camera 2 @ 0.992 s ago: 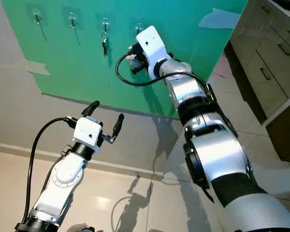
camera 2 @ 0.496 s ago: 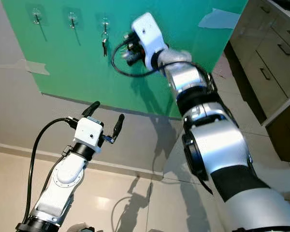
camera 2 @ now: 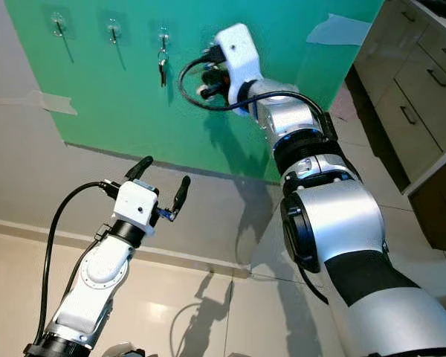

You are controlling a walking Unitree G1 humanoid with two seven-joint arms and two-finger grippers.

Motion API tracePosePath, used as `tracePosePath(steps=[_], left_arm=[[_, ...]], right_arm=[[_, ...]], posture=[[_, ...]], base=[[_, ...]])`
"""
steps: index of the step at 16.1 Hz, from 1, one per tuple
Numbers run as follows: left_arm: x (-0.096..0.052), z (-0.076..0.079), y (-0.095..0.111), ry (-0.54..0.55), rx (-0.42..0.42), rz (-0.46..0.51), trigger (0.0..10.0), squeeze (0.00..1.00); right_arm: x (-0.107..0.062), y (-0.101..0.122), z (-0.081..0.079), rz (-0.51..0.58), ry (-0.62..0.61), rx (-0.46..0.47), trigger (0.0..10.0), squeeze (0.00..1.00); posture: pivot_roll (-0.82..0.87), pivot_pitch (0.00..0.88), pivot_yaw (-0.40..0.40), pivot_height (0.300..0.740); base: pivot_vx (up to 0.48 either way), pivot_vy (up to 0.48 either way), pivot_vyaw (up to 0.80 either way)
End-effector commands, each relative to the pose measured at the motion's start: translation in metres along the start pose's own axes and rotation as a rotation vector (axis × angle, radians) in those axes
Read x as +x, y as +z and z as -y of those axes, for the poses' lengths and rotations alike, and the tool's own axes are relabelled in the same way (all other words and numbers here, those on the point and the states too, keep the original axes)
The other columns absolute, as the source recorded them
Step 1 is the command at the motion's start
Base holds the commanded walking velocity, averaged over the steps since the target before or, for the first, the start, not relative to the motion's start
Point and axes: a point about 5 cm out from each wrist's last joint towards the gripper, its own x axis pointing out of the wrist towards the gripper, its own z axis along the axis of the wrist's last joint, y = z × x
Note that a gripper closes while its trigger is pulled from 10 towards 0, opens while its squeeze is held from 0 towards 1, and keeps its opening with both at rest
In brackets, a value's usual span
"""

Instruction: Hang keys on a hook

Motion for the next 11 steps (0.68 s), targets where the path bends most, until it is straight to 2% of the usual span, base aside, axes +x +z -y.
tracePosePath(steps=[1, 4, 7, 8, 10, 11], left_arm=[[-0.001, 0.002, 0.001, -0.004, 0.004, -0.003, 10.0, 0.0], [-0.003, 0.0, 0.001, -0.004, 0.008, -0.008, 10.0, 0.0], [-0.003, -0.001, 0.001, -0.006, 0.013, -0.012, 10.0, 0.0], [-0.003, -0.002, 0.001, -0.006, 0.014, -0.013, 10.0, 0.0], [-0.003, -0.002, 0.001, -0.003, 0.016, -0.015, 10.0, 0.0], [-0.002, -0.002, 0.001, -0.002, 0.016, -0.015, 10.0, 0.0]], right_arm=[[-0.001, 0.011, 0.004, 0.022, -0.022, 0.035, 10.0, 0.0], [-0.001, 0.014, 0.004, 0.037, -0.028, 0.13, 10.0, 0.0], [-0.001, 0.008, 0.006, 0.02, -0.07, 0.18, 10.0, 0.0], [-0.002, 0.003, 0.008, -0.005, -0.099, 0.131, 10.0, 0.0], [-0.004, 0.004, 0.014, -0.017, -0.14, -0.07, 10.0, 0.0], [-0.005, 0.006, 0.015, -0.021, -0.13, -0.093, 10.0, 0.0]], posture=[[0.03, 0.0, -0.127, 0.74], [0.04, 0.0, -0.123, 0.74], [0.04, 0.0, -0.12, 0.74], [0.04, 0.0, -0.121, 0.74], [0.04, 0.0, -0.123, 0.74], [0.04, 0.0, -0.123, 0.74]], base=[[0.0, 0.0, 0.0], [0.0, 0.0, 0.0], [0.0, 0.0, 0.0], [0.0, 0.0, 0.0], [0.0, 0.0, 0.0], [0.0, 0.0, 0.0]])
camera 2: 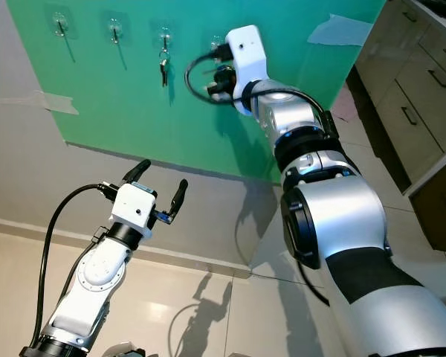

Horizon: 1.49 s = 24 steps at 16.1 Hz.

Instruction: Hang keys on a hook

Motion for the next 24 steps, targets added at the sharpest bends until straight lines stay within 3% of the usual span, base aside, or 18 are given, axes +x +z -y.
tracePosePath(steps=[1, 2, 4, 5, 6, 7, 10, 11, 12, 19, 24], left_arm=[[0.001, 0.0, 0.004, -0.001, 0.004, 0.008, 10.0, 0.0], [0.002, 0.001, 0.003, -0.001, 0.003, 0.007, 10.0, 0.0], [0.004, 0.003, 0.003, -0.009, -0.001, 0.008, 10.0, 0.0], [0.004, 0.004, 0.003, -0.011, -0.001, 0.009, 10.0, 0.0], [0.006, 0.005, 0.003, -0.018, -0.002, 0.01, 10.0, 0.0], [0.007, 0.005, 0.003, -0.02, -0.002, 0.01, 10.0, 0.0], [0.006, 0.007, 0.003, -0.022, -0.005, 0.012, 10.0, 0.0], [0.005, 0.007, 0.003, -0.022, -0.005, 0.012, 10.0, 0.0], [0.004, 0.005, 0.003, -0.018, -0.005, 0.013, 10.0, 0.0], [0.003, 0.004, 0.003, -0.014, -0.002, 0.009, 10.0, 0.0], [0.005, 0.007, 0.003, -0.015, -0.003, 0.01, 10.0, 0.0]], right_arm=[[-0.005, 0.009, 0.011, 0.044, -0.046, -0.174, 10.0, 0.0], [-0.007, 0.011, 0.012, 0.063, -0.059, -0.335, 10.0, 0.0], [-0.01, 0.012, 0.008, 0.109, -0.098, -0.832, 10.0, 0.0], [-0.01, 0.012, 0.006, 0.125, -0.105, -0.93, 10.0, 0.0], [-0.012, 0.011, 0.002, 0.167, -0.13, -1.169, 10.0, 0.0], [-0.012, 0.011, 0.0, 0.183, -0.132, -1.234, 10.0, 0.0], [-0.017, 0.004, -0.005, 0.33, -0.155, -1.718, 10.0, 0.0], [-0.017, 0.002, -0.004, 0.36, -0.166, -1.824, 10.0, 0.0], [-0.019, -0.007, 0.001, 0.39, -0.146, -2.025, 10.0, 0.0], [-0.021, -0.011, 0.008, 0.416, -0.144, -2.084, 10.0, 0.0], [-0.024, 0.0, 0.011, 0.463, -0.146, -2.127, 10.0, 0.0]], posture=[[0.03, 0.0, -0.123, 0.74], [0.03, 0.0, -0.122, 0.74], [0.01, 0.0, -0.116, 0.74], [0.01, 0.0, -0.116, 0.74], [0.0, 0.0, -0.112, 0.74], [0.0, 0.0, -0.112, 0.74], [-0.01, 0.0, -0.115, 0.74], [-0.01, 0.0, -0.116, 0.74], [-0.01, 0.0, -0.117, 0.74], [-0.01, 0.0, -0.123, 0.74], [-0.01, 0.0, -0.126, 0.74]], base=[[0.0, 0.0, 0.0], [0.0, 0.0, 0.0], [0.0, 0.0, 0.0], [0.0, 0.0, 0.0], [0.0, 0.0, 0.0], [0.0, 0.0, 0.0], [0.0, 0.0, 0.0], [0.0, 0.0, 0.0], [0.0, 0.0, 0.0], [0.0, 0.0, 0.0], [0.0, 0.0, 0.0]])
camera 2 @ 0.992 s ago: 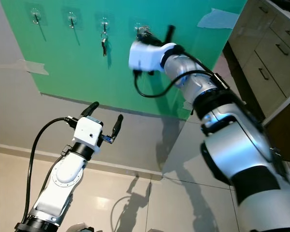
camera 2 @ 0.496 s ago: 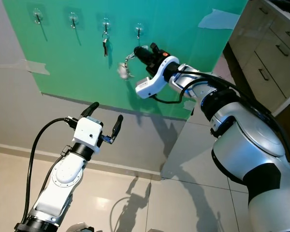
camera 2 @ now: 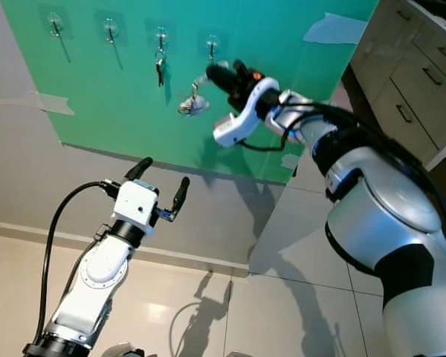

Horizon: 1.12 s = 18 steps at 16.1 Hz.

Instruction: Hang keys on a hook

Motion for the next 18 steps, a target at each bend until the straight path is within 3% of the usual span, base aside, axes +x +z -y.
tracePosePath(steps=[1, 7, 13, 15, 16, 18], left_arm=[[0.002, 0.005, 0.001, -0.014, 0.006, -0.001, 10.0, 0.0], [0.0, 0.006, 0.0, -0.01, 0.004, -0.002, 10.0, 0.0], [-0.002, 0.006, 0.0, 0.004, 0.002, -0.005, 10.0, 0.0], [-0.003, 0.005, 0.0, 0.011, 0.002, -0.006, 10.0, 0.0], [-0.003, 0.005, -0.001, 0.013, 0.003, -0.008, 10.0, 0.0], [-0.004, 0.003, -0.001, 0.013, 0.006, -0.012, 10.0, 0.0]], right_arm=[[-0.003, -0.009, 0.002, 0.001, 0.004, -0.03, 10.0, 0.0], [0.0, -0.005, 0.005, 0.049, -0.007, -0.049, 10.0, 0.0], [0.001, -0.003, 0.003, 0.106, 0.05, -0.137, 10.0, 0.0], [0.002, -0.011, 0.005, -0.032, 0.056, 0.041, 10.0, 0.0], [0.003, -0.012, 0.004, -0.121, 0.066, 0.22, 10.0, 0.0], [0.0, -0.01, -0.011, -0.328, 0.092, 0.733, 10.0, 0.0]], posture=[[-0.01, 0.0, -0.131, 0.74], [0.0, 0.0, -0.139, 0.74], [0.02, 0.0, -0.165, 0.74], [0.02, 0.0, -0.168, 0.74], [0.03, 0.0, -0.166, 0.74], [0.02, 0.0, -0.148, 0.74]], base=[[0.0, 0.0, 0.0], [0.0, 0.0, 0.0], [0.0, 0.0, 0.0], [0.0, 0.0, 0.0], [0.0, 0.0, 0.0], [0.0, 0.0, 0.0]])
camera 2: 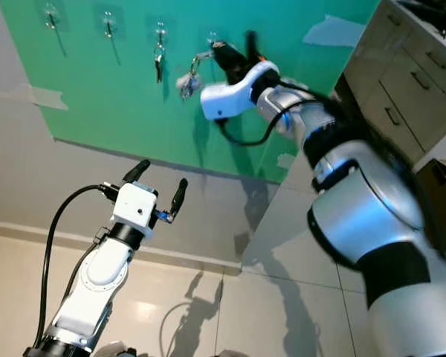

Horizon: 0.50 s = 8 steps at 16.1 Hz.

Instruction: Hang keys on a hook

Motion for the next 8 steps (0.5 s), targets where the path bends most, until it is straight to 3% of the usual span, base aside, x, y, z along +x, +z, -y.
tracePosePath(steps=[1, 3, 4, 6, 8], left_arm=[[0.0, 0.0018, 0.0018, -0.008, -0.002, 0.002, 10.0, 0.0], [0.0015, 0.0013, 0.0017, -0.02, 0.004, 0.0, 10.0, 0.0], [0.0017, 0.0011, 0.0017, -0.022, 0.004, 0.0, 10.0, 0.0], [0.0019, 0.0017, 0.0015, -0.029, 0.006, -0.001, 10.0, 0.0], [0.0018, 0.0023, 0.0016, -0.034, 0.007, -0.001, 10.0, 0.0]], right_arm=[[-0.005, -0.0121, -0.0064, -0.095, 0.025, 0.17, 10.0, 0.0], [-0.0057, -0.0124, -0.0144, -0.148, 0.037, 0.39, 10.0, 0.0], [-0.0058, -0.0123, -0.0156, -0.157, 0.037, 0.437, 10.0, 0.0], [-0.005, -0.0129, -0.0146, -0.177, 0.031, 0.64, 10.0, 0.0], [-0.0032, -0.0123, -0.0108, -0.174, 0.027, 0.745, 10.0, 0.0]], posture=[[0.02, 0.0, -0.144, 0.74], [0.01, 0.0, -0.134, 0.74], [0.01, 0.0, -0.129, 0.74], [0.01, 0.0, -0.121, 0.74], [0.0, 0.0, -0.119, 0.74]], base=[[0.0, 0.0, 0.0], [0.0, 0.0, 0.0], [0.0, 0.0, 0.0], [0.0, 0.0, 0.0], [0.0, 0.0, 0.0]])
